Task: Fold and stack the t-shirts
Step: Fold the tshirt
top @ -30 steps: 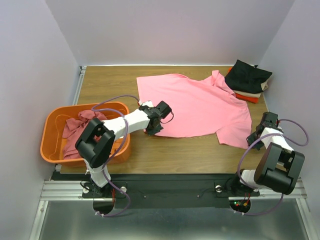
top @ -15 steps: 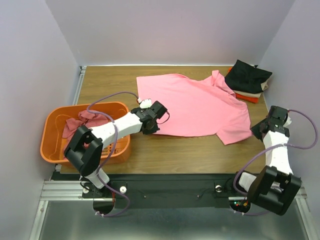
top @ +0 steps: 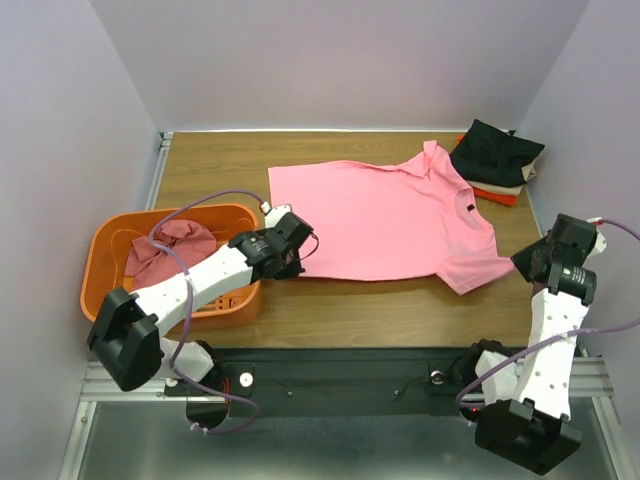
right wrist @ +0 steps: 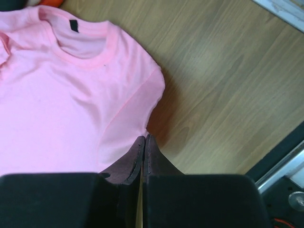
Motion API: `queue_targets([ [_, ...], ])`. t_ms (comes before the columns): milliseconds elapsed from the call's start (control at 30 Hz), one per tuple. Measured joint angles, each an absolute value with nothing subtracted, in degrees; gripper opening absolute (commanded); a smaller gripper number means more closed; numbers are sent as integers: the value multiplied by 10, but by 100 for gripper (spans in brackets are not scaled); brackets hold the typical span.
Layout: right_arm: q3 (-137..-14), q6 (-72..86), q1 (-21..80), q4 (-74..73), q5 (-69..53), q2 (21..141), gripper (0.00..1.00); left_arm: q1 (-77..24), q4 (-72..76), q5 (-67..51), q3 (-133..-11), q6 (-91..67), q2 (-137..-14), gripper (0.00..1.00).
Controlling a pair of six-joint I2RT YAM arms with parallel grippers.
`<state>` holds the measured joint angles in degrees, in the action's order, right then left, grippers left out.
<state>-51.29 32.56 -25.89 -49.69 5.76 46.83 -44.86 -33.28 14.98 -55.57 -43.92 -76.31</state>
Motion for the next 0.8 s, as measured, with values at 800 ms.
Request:
queue_targets([
  [800,-600,290,-259,-656,92,422,0,-449,-344,58,-509,-413,-667,0],
])
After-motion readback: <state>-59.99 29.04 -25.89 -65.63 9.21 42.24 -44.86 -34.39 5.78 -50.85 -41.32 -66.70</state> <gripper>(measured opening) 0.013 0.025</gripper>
